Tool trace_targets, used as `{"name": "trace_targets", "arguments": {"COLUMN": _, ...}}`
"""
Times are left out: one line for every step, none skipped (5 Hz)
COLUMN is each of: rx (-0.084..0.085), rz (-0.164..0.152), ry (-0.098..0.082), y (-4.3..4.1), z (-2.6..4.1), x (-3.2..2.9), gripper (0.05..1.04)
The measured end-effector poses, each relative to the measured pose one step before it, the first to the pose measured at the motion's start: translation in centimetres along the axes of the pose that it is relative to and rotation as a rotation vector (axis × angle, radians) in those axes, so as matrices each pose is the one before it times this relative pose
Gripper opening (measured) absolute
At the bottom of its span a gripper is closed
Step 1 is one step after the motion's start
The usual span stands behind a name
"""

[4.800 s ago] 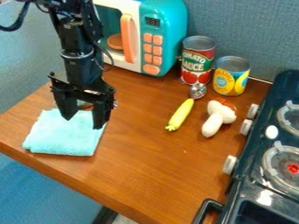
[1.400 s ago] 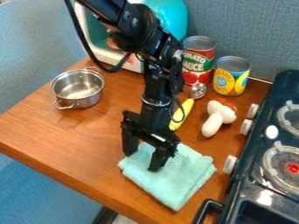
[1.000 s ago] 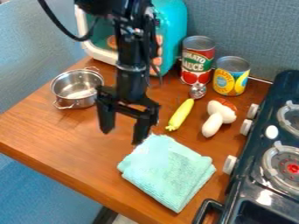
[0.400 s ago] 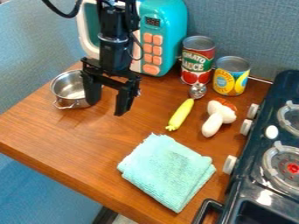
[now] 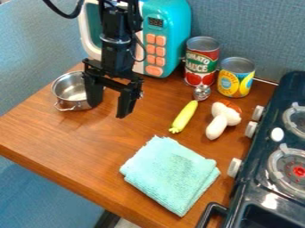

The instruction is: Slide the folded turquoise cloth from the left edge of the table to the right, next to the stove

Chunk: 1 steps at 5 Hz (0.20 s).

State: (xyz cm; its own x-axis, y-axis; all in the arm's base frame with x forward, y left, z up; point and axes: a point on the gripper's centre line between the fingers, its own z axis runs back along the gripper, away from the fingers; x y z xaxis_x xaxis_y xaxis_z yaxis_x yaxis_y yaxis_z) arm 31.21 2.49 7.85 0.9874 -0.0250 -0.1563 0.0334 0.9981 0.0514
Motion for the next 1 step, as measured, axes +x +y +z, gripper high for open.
{"name": "trace_targets", "arguments": {"rx": 0.0000, "rz": 0.0000, "ry": 0.0000, "y": 0.000, "z": 0.000, "x": 0.000, "gripper": 1.001}}
